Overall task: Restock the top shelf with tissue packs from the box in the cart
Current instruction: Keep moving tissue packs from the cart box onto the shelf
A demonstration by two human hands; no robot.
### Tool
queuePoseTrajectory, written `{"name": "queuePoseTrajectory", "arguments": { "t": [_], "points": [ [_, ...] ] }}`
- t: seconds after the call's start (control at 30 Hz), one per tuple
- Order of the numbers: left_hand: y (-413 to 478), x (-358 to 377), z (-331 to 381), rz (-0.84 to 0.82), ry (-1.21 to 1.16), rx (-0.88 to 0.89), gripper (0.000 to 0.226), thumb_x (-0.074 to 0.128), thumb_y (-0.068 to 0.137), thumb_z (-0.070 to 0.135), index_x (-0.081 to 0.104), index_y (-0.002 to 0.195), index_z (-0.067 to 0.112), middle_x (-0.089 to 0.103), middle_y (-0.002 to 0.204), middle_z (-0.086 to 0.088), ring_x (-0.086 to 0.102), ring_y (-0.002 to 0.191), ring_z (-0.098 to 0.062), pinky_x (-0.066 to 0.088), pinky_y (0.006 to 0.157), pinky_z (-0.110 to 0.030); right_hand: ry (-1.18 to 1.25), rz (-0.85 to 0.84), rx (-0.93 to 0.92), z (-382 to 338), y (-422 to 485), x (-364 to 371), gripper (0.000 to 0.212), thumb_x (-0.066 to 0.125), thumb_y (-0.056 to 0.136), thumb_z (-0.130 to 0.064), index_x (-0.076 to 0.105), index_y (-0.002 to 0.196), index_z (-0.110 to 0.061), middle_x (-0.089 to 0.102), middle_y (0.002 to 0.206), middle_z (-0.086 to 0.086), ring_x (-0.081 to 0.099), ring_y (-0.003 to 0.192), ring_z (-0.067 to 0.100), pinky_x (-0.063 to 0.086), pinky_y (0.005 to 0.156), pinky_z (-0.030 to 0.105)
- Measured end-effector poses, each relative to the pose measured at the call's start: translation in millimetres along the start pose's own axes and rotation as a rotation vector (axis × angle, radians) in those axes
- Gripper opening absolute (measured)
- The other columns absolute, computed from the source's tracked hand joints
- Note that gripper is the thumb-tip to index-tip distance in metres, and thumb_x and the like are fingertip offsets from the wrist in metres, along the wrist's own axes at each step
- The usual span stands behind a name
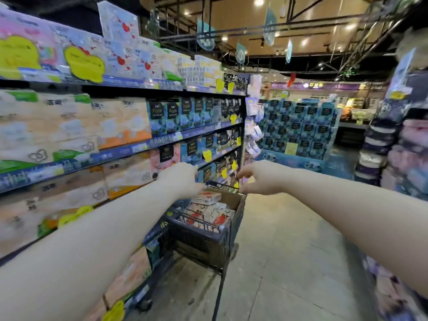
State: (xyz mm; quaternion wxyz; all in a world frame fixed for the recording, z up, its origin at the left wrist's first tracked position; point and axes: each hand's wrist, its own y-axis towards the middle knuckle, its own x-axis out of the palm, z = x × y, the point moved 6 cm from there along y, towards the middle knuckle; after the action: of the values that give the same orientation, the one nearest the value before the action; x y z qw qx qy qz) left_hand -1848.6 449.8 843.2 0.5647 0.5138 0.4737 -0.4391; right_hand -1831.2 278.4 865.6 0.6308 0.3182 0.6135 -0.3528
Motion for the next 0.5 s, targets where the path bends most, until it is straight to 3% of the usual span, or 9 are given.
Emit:
{"name": "queuePoseTrajectory", "arguments": {
  "t": [0.23, 0.37, 0.5],
  "points": [
    [82, 70, 61, -0.101, 0.01, 0.049, 0.046, 0.048, 0.09, 0.052, 0.062, 0.112, 0.014, 0.059, 0.096, -0.001, 0.056, 0.081, -0.021, 0.046, 0.063, -0.03, 0.013, -0.056, 0.086, 104, 38, 45, 0.051, 0.053, 0.093, -0.043, 0.044, 0.139, -0.023, 0.048, 0.14, 0.001, 0.048, 0.125, 0.023, 0.042, 0.099, 0.034],
    [142, 114, 75, -0.141, -0.003, 0.062, 0.046, 0.049, 0.088, 0.051, 0.06, 0.117, 0.017, 0.062, 0.112, -0.001, 0.061, 0.096, -0.023, 0.054, 0.075, -0.034, 0.003, -0.086, 0.125, 148, 85, 71, 0.052, 0.053, 0.092, -0.045, 0.045, 0.138, -0.024, 0.05, 0.139, 0.001, 0.047, 0.125, 0.023, 0.043, 0.101, 0.041],
    [206, 154, 83, -0.171, -0.081, 0.078, 0.047, 0.049, 0.089, 0.049, 0.056, 0.126, 0.021, 0.059, 0.119, -0.001, 0.059, 0.104, -0.023, 0.05, 0.077, -0.032, 0.024, -0.106, 0.159, 187, 145, 92, 0.053, 0.054, 0.091, -0.045, 0.044, 0.139, -0.024, 0.049, 0.14, 0.001, 0.047, 0.127, 0.023, 0.042, 0.103, 0.041]
  ]
}}
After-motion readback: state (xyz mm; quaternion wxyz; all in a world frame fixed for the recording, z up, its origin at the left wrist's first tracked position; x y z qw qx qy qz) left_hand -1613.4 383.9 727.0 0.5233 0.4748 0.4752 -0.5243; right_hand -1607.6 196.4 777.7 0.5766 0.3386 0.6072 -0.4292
